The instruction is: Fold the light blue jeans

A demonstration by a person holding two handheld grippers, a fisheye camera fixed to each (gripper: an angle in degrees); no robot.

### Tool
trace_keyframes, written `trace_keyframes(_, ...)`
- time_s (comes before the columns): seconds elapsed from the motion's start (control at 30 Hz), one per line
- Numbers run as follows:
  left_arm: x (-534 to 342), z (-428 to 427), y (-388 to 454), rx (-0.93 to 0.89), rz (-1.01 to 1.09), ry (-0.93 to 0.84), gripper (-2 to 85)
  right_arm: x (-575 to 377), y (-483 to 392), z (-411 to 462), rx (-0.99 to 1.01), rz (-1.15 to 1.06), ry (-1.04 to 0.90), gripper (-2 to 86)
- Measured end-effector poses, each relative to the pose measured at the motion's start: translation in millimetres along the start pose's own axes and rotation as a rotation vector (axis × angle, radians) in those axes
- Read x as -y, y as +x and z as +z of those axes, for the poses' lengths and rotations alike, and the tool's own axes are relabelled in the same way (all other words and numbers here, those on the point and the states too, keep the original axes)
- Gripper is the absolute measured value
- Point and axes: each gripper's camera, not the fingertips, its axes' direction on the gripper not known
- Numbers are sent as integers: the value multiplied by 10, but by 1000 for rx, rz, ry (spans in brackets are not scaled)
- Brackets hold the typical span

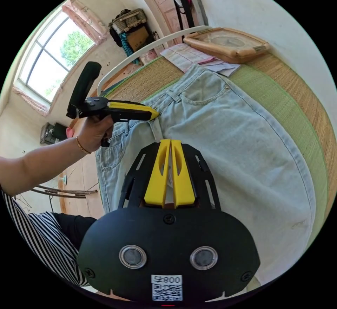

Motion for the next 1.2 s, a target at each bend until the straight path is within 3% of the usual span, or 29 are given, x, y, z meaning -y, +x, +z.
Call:
trace_keyframes(0.07, 65, 112, 2, -16, -12, 7, 1, -3, 80, 183, 12, 59, -98, 6)
trace_keyframes(0.2, 205, 295, 1, -46, -56, -10, 1, 20, 97, 176, 58, 102, -105, 4)
trace_keyframes(0.3, 361, 412, 46, -52, -84, -44, 1, 62, -81, 145, -14, 64, -136, 4)
trace_keyframes(0.4, 432, 426, 204, -107, -39, 65, 1, 74, -197, 118, -41, 75, -146, 4)
trace_keyframes(0.53, 572, 1005, 344, -38, 17, -132, 1, 46, -313, 63, -41, 113, -134, 3)
trace_keyframes(0.8, 858, 1569, 404, -57, -31, -131, 3, -66, -631, -230, -106, 151, -121, 2)
trace_keyframes(1.0, 915, 1867, 611, -188, 34, -21, 5, -859, -615, -983, -79, 297, 53, 4)
trace_keyframes(1.2, 1081, 2503, 1154, -395, 204, -53, 20, -2290, -387, -1748, -164, 651, 183, 22)
